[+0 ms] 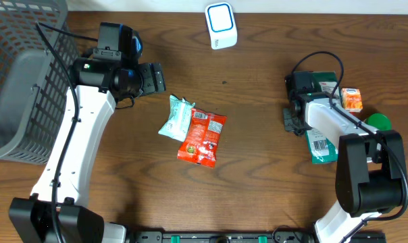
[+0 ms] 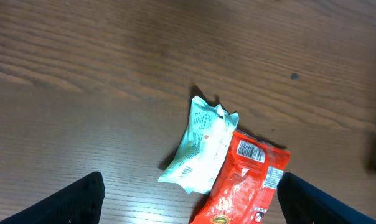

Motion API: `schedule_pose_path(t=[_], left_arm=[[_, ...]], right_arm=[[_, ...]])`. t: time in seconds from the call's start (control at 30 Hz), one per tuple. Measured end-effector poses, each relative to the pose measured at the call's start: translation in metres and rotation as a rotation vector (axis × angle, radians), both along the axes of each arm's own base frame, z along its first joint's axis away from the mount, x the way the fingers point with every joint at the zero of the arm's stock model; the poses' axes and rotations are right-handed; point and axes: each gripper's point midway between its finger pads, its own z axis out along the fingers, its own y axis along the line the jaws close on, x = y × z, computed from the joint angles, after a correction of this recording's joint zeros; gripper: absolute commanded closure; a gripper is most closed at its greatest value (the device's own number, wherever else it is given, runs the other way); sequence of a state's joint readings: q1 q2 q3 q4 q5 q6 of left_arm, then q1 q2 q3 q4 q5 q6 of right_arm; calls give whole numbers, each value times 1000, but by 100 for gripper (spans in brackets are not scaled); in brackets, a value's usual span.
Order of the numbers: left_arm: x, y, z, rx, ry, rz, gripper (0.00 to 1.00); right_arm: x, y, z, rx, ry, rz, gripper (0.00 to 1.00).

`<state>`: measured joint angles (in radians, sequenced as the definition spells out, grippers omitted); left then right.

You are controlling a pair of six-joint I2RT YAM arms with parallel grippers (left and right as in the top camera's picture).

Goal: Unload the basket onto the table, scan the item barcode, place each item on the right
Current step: 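Move the right gripper left to the red candy bag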

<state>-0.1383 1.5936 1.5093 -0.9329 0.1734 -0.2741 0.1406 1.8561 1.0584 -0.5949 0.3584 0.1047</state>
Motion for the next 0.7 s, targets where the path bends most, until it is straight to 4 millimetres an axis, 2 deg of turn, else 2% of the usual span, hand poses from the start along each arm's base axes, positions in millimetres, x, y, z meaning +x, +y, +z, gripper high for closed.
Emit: schedule_pose_path(t=[0.17, 0.27, 0.33, 0.4, 0.43, 0.47, 0.5, 0.57, 0.63, 0.7], left_arm=[[0, 0, 0, 0, 0, 0, 11], [0, 0, 0, 0, 0, 0, 11], [0, 0, 0, 0, 0, 0, 11], [0, 0, 0, 0, 0, 0, 11], [0, 0, 0, 0, 0, 0, 11], [0, 0, 0, 0, 0, 0, 11], [0, 0, 0, 0, 0, 0, 11], [0, 0, 0, 0, 0, 0, 11], [0, 0, 0, 0, 0, 0, 11], [0, 0, 0, 0, 0, 0, 11]], right_arm=[[-1, 4, -1, 18, 6, 6, 99], [-1, 18, 0, 78, 25, 27, 99], [-1, 28, 3, 116, 37, 42, 96], [2, 42, 10, 171, 47, 63, 88], [4, 53, 15, 209, 52, 80, 83], [6, 60, 18, 237, 49, 89, 72], [9, 69, 21, 279, 44, 102, 54], [16, 93, 27, 383, 26, 134, 30], [17, 115, 31, 489, 23, 167, 17], [14, 141, 36, 611, 33, 212, 13]])
